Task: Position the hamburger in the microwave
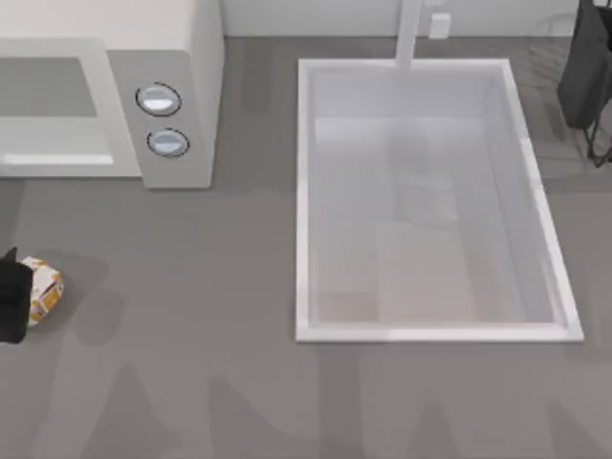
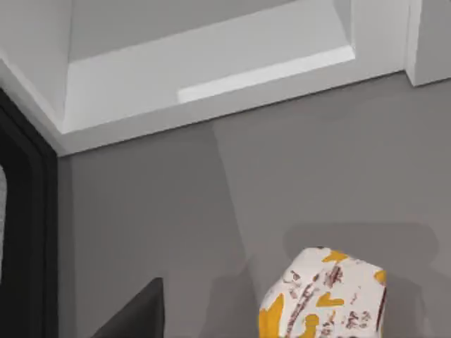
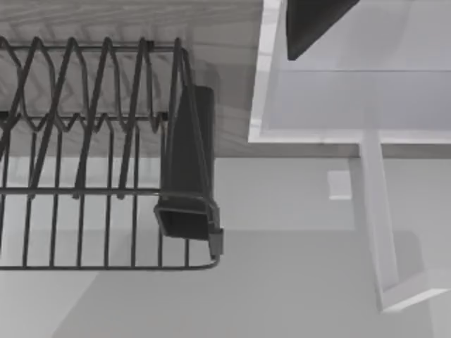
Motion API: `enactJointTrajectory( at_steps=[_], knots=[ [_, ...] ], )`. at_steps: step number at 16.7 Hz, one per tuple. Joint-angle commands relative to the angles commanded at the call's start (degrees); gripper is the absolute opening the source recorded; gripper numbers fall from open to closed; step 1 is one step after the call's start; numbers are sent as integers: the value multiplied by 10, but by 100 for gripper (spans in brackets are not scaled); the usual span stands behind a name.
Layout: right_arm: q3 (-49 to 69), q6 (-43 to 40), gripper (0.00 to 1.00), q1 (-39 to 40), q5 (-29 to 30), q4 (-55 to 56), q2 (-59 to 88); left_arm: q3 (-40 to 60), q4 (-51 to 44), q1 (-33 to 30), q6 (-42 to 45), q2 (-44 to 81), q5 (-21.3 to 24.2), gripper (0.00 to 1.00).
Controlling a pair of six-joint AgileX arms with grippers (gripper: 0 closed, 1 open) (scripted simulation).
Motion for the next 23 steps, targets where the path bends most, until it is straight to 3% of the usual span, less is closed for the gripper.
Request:
enactJointTrajectory(
  at_steps=[7,12,16,23],
  knots=[
    [0,0,100,0,0,0,0,236,-183,12,146,395,13,100],
    [0,0,100,0,0,0,0,363,-279,19,224,586,19,100],
    [0,0,100,0,0,0,0,405,-309,22,250,636,21,100],
    [0,0,100,0,0,0,0,385,-293,19,248,631,21,100]
  ],
)
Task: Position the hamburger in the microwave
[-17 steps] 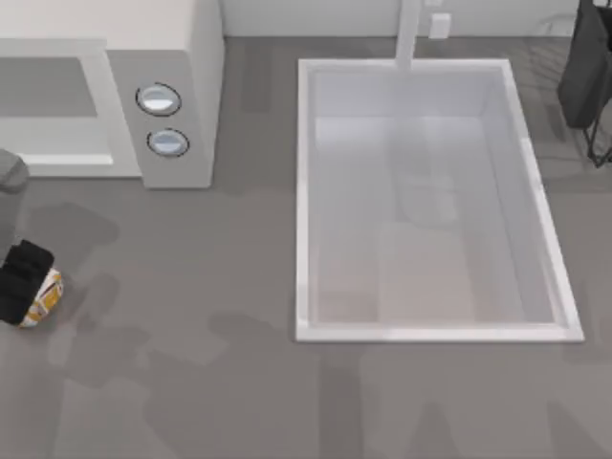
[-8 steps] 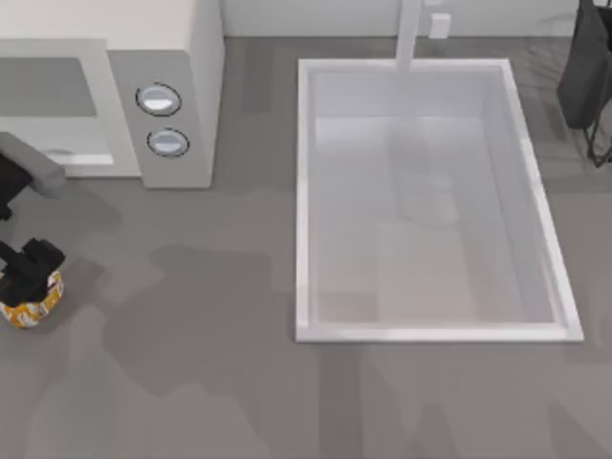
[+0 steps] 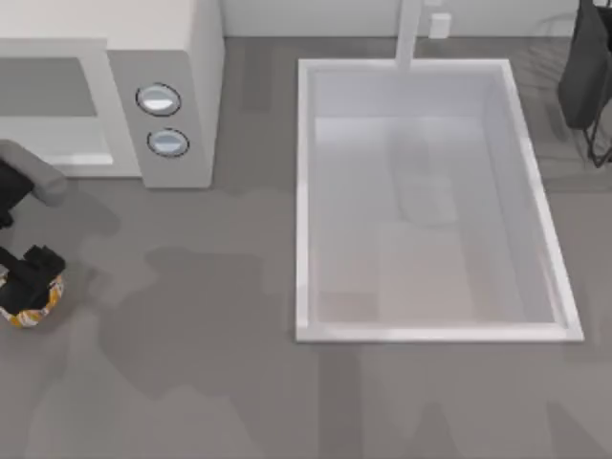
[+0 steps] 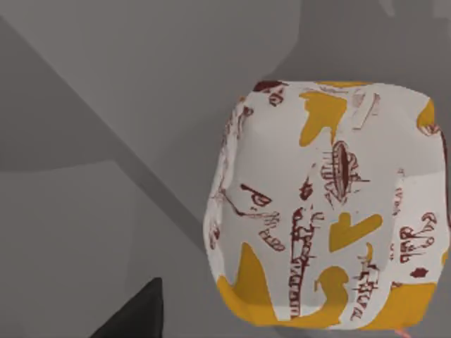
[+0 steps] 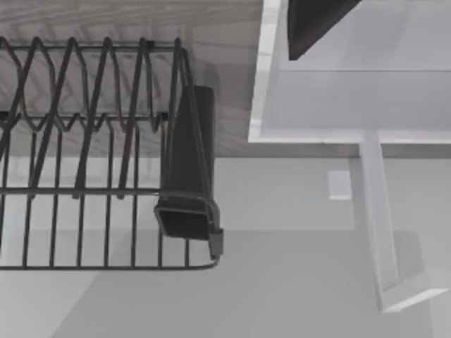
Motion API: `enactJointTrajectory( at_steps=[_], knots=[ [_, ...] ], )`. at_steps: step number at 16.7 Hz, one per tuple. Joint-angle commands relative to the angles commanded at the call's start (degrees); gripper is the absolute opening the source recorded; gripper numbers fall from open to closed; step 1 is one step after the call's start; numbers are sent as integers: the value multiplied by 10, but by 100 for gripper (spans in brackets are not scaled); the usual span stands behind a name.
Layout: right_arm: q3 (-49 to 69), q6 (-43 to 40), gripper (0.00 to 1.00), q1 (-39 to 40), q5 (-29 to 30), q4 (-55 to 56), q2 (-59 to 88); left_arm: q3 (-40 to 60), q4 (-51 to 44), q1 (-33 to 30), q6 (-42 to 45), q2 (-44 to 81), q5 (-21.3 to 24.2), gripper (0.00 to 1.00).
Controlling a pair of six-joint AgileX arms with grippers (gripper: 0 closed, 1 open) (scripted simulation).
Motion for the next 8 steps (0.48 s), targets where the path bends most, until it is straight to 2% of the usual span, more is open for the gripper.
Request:
enactJointTrajectory(
  at_steps=[8],
  knots=[
    [0,0,100,0,0,0,0,-74,132,-3,-3,62,0,100]
  ],
)
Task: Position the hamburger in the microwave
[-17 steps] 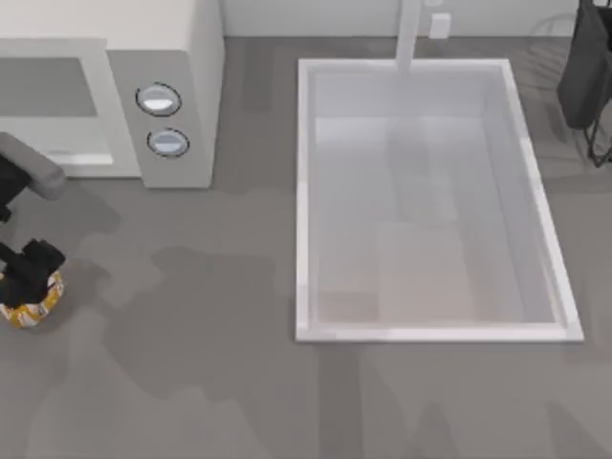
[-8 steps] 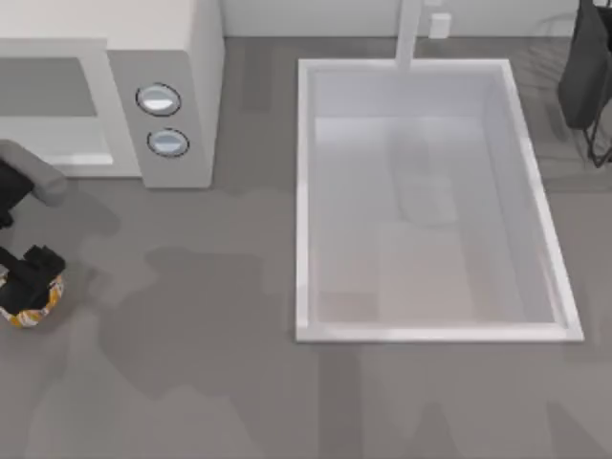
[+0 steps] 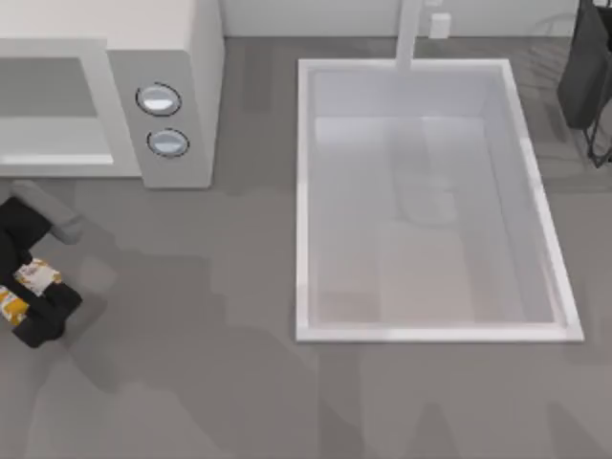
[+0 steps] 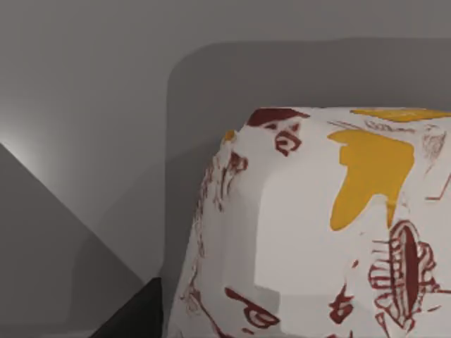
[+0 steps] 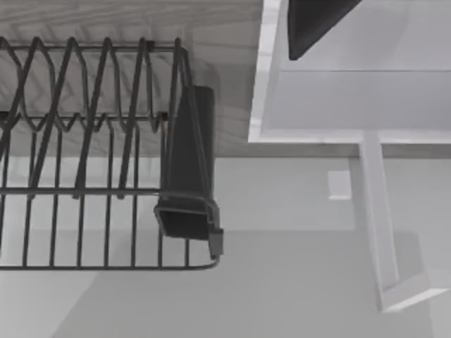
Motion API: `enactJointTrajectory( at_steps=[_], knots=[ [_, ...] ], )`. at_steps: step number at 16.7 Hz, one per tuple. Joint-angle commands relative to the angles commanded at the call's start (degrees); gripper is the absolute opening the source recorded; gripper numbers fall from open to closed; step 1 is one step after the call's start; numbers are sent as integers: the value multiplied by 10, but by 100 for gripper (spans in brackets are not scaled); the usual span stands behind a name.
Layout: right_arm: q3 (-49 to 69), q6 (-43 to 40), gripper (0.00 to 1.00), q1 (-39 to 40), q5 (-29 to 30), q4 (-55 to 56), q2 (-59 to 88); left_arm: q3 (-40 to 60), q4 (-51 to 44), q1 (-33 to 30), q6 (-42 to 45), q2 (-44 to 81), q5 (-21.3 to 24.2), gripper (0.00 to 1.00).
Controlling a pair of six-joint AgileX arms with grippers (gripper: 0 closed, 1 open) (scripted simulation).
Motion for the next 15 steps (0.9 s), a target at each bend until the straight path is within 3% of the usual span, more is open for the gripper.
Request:
enactJointTrajectory(
  at_steps=[9,15],
  knots=[
    [0,0,100,0,0,0,0,19,28,-3,-2,43,0,100],
    [0,0,100,0,0,0,0,19,28,-3,-2,43,0,55]
  ],
)
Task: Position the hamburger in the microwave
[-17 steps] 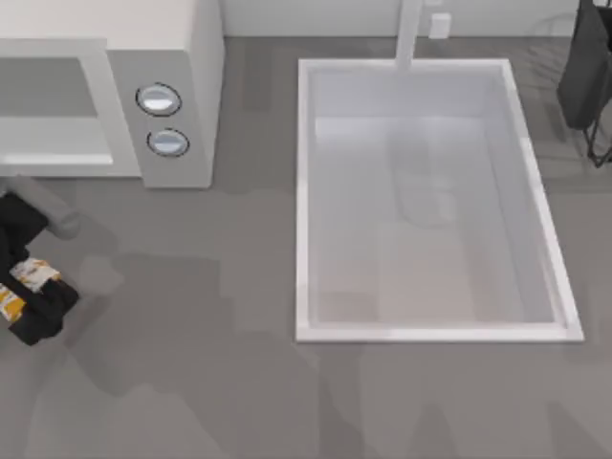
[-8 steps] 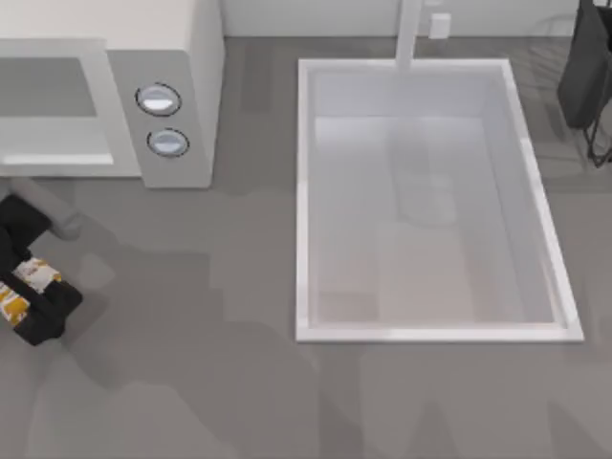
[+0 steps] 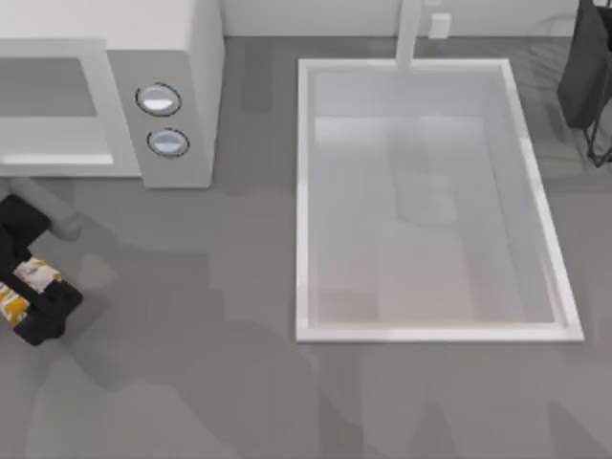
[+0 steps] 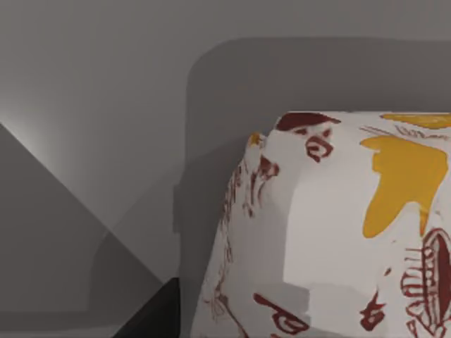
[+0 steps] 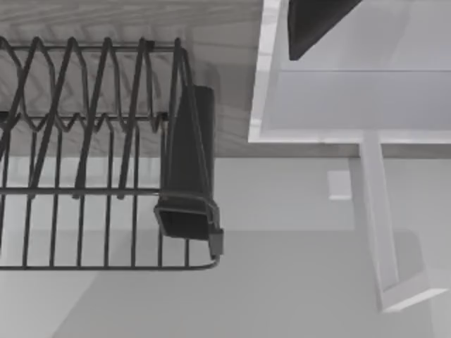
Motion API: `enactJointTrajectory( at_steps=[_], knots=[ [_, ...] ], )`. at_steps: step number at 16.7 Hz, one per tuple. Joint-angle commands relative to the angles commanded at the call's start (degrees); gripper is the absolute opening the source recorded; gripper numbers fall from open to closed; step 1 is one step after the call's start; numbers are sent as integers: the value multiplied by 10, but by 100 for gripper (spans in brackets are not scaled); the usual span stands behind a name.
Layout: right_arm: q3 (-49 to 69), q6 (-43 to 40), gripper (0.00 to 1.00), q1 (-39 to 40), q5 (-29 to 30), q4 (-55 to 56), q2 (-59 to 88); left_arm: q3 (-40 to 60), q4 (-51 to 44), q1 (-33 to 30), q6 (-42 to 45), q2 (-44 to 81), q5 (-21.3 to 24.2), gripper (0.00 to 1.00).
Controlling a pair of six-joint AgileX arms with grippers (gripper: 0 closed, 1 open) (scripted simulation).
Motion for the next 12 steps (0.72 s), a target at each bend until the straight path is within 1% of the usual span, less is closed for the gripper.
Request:
enactJointTrajectory(
  at_steps=[7,8,12],
  knots=[
    [0,0,100,0,0,0,0,0,0,0,0,0,0,2],
    [0,0,100,0,0,0,0,0,0,0,0,0,0,0],
    [0,0,100,0,0,0,0,0,0,0,0,0,0,0]
  ],
)
